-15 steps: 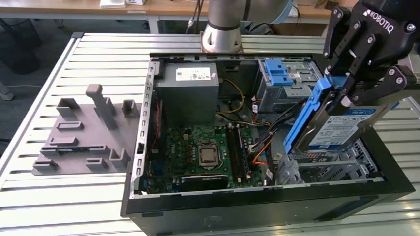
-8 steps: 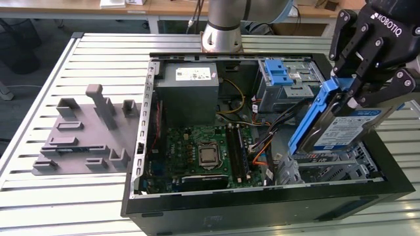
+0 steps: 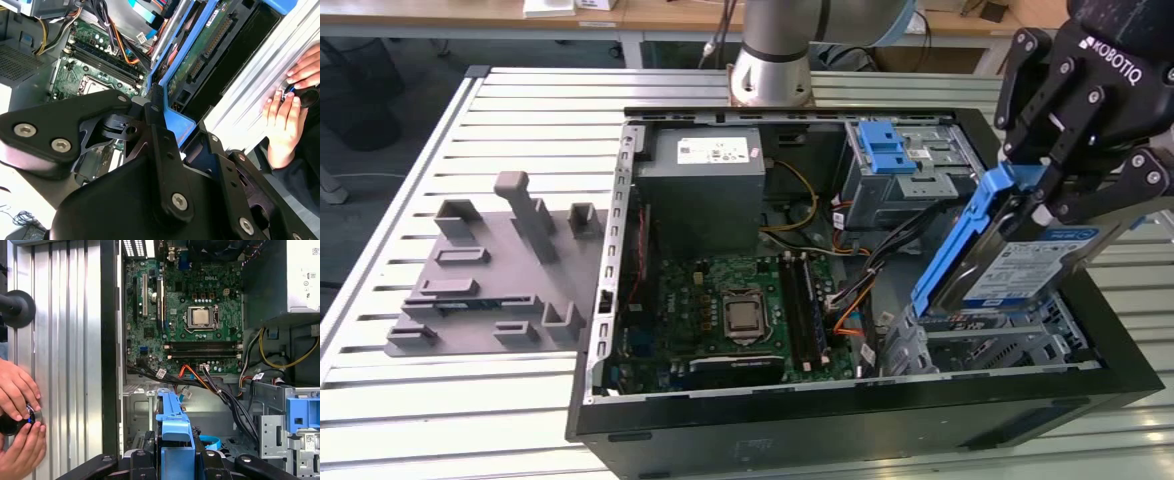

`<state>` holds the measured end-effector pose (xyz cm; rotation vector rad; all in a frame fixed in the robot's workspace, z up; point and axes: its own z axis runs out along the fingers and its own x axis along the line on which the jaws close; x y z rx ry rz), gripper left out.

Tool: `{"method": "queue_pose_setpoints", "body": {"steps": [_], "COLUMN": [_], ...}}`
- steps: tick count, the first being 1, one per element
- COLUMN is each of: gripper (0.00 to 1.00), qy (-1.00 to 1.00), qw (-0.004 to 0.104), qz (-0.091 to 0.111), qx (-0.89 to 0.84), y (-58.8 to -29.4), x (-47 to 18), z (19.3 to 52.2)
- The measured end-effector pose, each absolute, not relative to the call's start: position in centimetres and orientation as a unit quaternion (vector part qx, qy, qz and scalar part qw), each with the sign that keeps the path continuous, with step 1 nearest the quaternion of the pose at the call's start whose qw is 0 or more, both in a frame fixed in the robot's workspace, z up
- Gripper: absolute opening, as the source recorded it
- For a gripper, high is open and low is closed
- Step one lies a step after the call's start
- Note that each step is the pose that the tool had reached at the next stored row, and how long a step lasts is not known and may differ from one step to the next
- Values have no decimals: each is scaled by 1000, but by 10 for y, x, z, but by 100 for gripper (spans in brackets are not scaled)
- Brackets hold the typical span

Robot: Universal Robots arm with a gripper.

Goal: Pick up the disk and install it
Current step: 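Insert the disk into the insertion slot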

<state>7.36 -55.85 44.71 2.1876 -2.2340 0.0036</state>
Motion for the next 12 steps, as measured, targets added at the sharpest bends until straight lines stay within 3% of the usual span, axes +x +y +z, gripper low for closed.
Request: {"method": "queue_pose_setpoints", "body": {"steps": [12], "gripper": [36], "qy": [-714], "qw": [7], "qz": [1], "qx": [700], "y": [-560], "x": [78], "z": [442]}}
